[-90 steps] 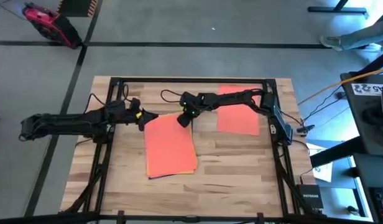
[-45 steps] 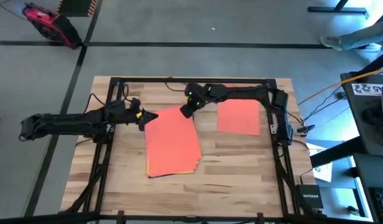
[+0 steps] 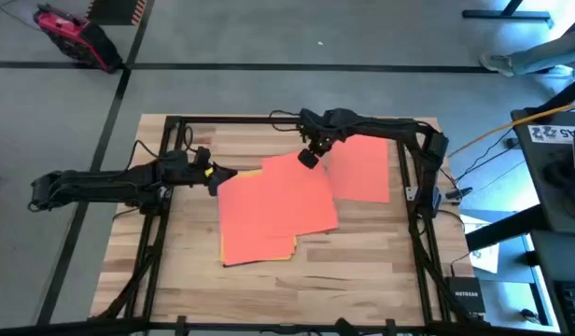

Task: Organize paper
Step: Put all of the orange paper at the top right of the table

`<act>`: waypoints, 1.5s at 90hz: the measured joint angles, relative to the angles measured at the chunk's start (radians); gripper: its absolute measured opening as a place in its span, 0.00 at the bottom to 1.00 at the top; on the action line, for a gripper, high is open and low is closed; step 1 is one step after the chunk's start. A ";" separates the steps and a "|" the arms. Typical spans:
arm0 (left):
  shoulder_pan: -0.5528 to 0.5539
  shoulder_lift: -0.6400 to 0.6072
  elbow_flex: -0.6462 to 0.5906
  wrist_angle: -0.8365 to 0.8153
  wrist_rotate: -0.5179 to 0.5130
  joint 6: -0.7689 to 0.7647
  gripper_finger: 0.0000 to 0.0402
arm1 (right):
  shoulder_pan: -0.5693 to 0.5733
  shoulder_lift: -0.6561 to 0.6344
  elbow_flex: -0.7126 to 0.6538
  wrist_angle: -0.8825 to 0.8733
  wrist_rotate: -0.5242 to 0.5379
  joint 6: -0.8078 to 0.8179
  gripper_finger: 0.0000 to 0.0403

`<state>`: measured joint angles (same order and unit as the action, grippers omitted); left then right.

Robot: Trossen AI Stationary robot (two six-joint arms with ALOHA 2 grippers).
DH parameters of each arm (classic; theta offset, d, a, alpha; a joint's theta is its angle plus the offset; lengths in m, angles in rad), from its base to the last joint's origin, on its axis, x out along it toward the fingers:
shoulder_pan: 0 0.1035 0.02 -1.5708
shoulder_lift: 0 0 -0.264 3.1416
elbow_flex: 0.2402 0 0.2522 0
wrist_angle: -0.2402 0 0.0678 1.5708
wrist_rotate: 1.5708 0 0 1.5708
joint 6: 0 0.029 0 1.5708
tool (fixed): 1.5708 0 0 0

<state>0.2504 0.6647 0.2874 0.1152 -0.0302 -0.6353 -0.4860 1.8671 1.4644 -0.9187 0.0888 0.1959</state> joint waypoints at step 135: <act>0.000 0.000 0.000 -0.001 -0.090 -0.037 0.00 | -0.563 -0.270 -0.374 0.069 0.207 -0.179 0.00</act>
<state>0.2504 0.6647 0.2874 0.1139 -0.1204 -0.6727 -1.0485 1.5974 1.0904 -0.8495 0.2962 0.0168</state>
